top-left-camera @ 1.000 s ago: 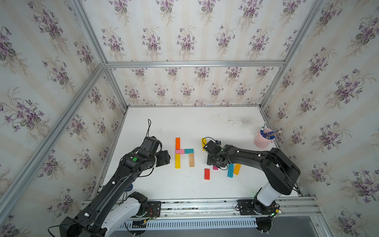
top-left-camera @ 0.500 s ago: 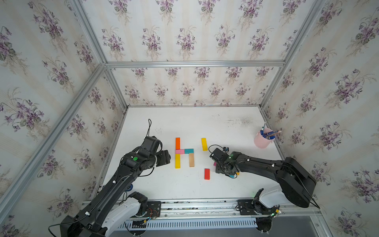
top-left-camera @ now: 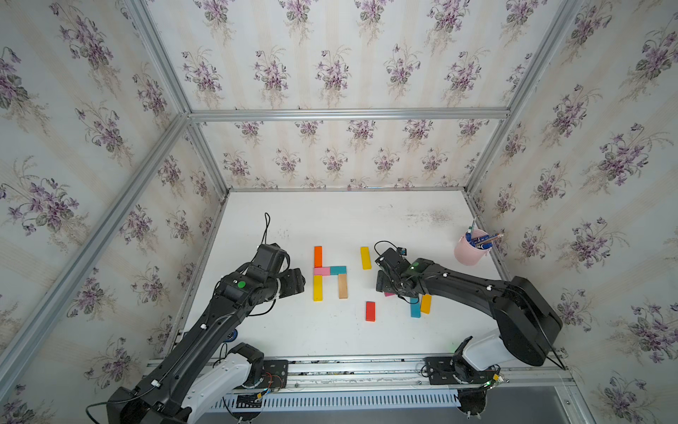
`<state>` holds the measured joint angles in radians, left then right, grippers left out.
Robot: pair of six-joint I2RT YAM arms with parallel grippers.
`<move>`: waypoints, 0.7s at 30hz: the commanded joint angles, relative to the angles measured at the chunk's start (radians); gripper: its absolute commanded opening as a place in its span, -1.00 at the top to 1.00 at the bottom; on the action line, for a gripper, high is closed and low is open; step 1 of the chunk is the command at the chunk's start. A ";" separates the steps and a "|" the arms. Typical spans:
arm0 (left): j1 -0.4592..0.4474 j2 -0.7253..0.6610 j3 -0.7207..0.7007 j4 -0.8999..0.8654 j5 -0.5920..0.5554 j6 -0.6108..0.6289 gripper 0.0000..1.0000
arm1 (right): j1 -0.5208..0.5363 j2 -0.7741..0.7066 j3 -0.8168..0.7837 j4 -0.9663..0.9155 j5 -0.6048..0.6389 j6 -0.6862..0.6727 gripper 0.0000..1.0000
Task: Assemble the letter h with building blocks
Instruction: Move the building block to the center of the board, then assemble the building block at the center of the board.
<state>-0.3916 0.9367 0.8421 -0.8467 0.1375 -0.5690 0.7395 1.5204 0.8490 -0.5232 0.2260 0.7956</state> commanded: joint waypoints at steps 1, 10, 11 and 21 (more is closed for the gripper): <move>0.001 0.000 -0.003 0.010 0.001 0.009 -0.55 | -0.040 0.029 -0.005 0.047 -0.042 -0.172 -0.88; 0.000 0.001 -0.017 0.024 0.001 -0.006 -0.55 | -0.043 0.044 -0.049 0.135 -0.184 -0.256 -0.72; 0.002 0.002 -0.018 0.023 0.002 -0.005 -0.55 | -0.043 0.039 -0.061 0.140 -0.188 -0.253 -0.69; 0.000 0.006 -0.003 0.019 -0.003 -0.001 -0.55 | 0.023 0.115 0.011 0.049 -0.110 -0.195 0.05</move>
<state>-0.3916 0.9443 0.8314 -0.8417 0.1375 -0.5697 0.7509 1.6073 0.8394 -0.4103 0.0902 0.5758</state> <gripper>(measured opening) 0.776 0.524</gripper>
